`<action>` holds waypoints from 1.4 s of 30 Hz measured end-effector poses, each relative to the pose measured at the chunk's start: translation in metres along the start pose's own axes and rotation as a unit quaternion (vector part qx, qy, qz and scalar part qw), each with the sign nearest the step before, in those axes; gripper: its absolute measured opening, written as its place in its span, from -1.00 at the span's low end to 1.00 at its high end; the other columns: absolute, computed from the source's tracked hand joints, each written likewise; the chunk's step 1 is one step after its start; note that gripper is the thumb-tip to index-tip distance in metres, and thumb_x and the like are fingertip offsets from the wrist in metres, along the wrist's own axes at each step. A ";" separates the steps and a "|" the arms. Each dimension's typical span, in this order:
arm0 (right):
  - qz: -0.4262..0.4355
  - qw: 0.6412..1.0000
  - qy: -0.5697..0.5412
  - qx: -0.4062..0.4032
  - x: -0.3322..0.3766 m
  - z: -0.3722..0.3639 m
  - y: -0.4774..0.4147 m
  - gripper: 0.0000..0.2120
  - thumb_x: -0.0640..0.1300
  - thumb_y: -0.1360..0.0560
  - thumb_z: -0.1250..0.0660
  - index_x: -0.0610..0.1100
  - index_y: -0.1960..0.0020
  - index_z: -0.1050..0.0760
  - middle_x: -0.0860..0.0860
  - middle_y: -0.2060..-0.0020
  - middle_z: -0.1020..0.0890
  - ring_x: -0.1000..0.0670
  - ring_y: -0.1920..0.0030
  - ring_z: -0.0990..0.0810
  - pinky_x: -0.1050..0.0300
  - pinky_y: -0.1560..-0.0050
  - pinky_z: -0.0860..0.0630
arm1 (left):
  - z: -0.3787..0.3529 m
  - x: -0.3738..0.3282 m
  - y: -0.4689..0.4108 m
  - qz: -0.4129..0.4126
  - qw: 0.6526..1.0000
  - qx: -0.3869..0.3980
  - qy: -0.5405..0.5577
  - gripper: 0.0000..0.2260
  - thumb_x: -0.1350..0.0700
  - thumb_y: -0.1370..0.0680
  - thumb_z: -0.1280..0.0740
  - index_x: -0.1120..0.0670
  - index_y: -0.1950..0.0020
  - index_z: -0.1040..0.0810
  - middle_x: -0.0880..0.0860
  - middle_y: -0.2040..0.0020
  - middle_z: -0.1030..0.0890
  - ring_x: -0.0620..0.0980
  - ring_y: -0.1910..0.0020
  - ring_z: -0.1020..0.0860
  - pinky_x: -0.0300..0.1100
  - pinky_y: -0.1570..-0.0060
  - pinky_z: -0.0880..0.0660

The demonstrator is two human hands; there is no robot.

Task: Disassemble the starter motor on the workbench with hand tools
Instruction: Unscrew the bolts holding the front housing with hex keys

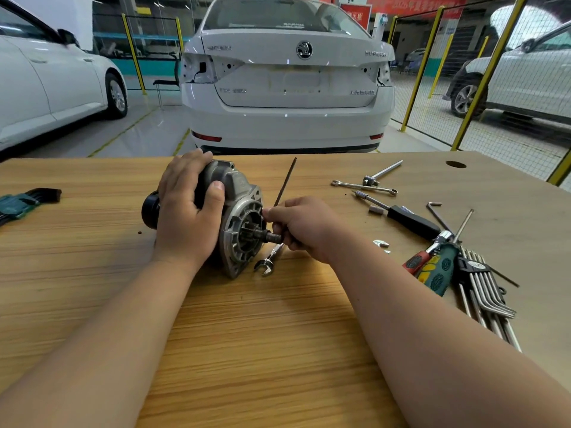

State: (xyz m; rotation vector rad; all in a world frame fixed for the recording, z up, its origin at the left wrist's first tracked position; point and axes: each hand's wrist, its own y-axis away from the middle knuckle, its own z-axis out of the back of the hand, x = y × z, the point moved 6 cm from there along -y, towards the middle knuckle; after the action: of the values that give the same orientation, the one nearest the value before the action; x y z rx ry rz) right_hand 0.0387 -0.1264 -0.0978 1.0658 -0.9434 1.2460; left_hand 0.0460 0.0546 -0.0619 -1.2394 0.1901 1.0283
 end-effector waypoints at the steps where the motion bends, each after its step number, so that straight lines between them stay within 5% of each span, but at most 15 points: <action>1: 0.017 1.000 0.022 -0.006 0.001 0.000 -0.001 -0.82 -0.07 -0.53 -0.38 -0.13 0.21 -0.57 0.09 0.54 -0.55 0.12 0.54 -0.44 0.21 0.49 -0.39 | 0.000 0.000 0.000 -0.001 1.000 -0.002 -0.001 -0.57 0.02 -0.54 -0.16 0.08 -0.40 -0.43 0.01 -0.42 -0.39 -0.04 -0.48 -0.20 -0.41 -0.38 -0.02; 8: 0.124 0.967 0.215 -0.057 0.022 0.005 0.005 -0.70 0.03 -0.53 -0.37 -0.02 0.35 -0.49 0.18 0.60 -0.52 0.25 0.57 -0.43 0.27 0.47 -0.33 | 0.001 -0.002 0.000 -0.004 1.000 -0.003 -0.002 -0.58 0.04 -0.54 -0.16 0.09 -0.39 -0.44 0.03 -0.42 -0.39 0.01 -0.48 -0.23 -0.04 -0.48 -0.14; 11: 0.148 0.953 0.261 -0.042 0.027 0.005 0.008 -0.72 0.00 -0.56 -0.32 -0.03 0.31 -0.50 0.16 0.56 -0.51 0.26 0.56 -0.43 0.39 0.55 -0.27 | 0.001 -0.001 0.000 -0.011 1.000 -0.003 0.000 -0.57 0.03 -0.54 -0.15 0.08 -0.39 -0.44 0.02 -0.42 -0.39 0.00 -0.47 -0.24 -0.04 -0.48 -0.14; 19: 0.133 0.962 0.239 -0.006 0.027 0.008 0.007 -0.78 -0.03 -0.58 -0.28 0.01 0.22 -0.56 0.11 0.45 -0.56 0.18 0.45 -0.46 0.22 0.32 -0.37 | 0.001 -0.001 -0.001 -0.014 1.000 -0.003 0.000 -0.58 0.03 -0.55 -0.16 0.08 -0.40 -0.43 0.03 -0.41 -0.39 0.00 -0.47 -0.24 -0.09 -0.47 -0.14; 26: 0.133 0.963 0.234 -0.018 0.026 0.008 0.003 -0.81 -0.02 -0.57 -0.29 0.01 0.20 -0.56 0.11 0.41 -0.56 0.14 0.42 -0.47 0.21 0.34 -0.38 | 0.001 0.001 0.000 -0.003 1.000 -0.005 -0.006 -0.57 0.02 -0.55 -0.16 0.07 -0.41 -0.42 0.02 -0.43 -0.37 -0.02 -0.49 -0.19 -0.21 -0.44 -0.07; 30: 0.214 0.921 0.317 -0.075 0.034 0.005 0.009 -0.92 -0.04 -0.55 -0.33 -0.02 0.05 -0.59 0.14 0.25 -0.58 0.13 0.25 -0.51 0.19 0.29 -0.42 | 0.001 0.001 0.000 0.001 1.000 -0.001 -0.009 -0.56 0.01 -0.55 -0.16 0.06 -0.42 -0.41 0.01 -0.44 -0.36 -0.01 -0.50 -0.18 -0.23 -0.42 -0.06; 36: 0.363 0.804 0.465 -0.073 0.053 -0.008 0.021 -0.99 -0.19 -0.50 -0.37 -0.11 0.08 -0.55 0.13 0.23 -0.46 0.02 0.25 -0.45 0.12 0.30 -0.43 | 0.002 0.002 -0.001 0.002 1.000 -0.003 -0.014 -0.55 0.00 -0.54 -0.15 0.05 -0.42 -0.41 0.00 -0.45 -0.36 -0.04 -0.50 -0.16 -0.40 -0.37 0.00; 42: 0.413 0.772 0.480 -0.060 0.052 -0.006 0.025 -0.93 -0.26 -0.46 -0.39 -0.13 0.08 -0.56 0.10 0.22 -0.52 0.04 0.24 -0.44 0.11 0.31 -0.44 | 0.002 0.000 -0.001 -0.005 1.000 0.001 -0.014 -0.56 0.01 -0.54 -0.16 0.07 -0.41 -0.42 0.01 -0.43 -0.38 -0.04 -0.49 -0.17 -0.33 -0.38 -0.02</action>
State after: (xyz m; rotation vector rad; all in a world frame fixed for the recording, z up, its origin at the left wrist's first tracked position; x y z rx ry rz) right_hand 0.0192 -0.1067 -0.0471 -0.2612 -0.6233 2.0975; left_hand 0.0459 0.0563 -0.0601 -1.2231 0.1637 1.0368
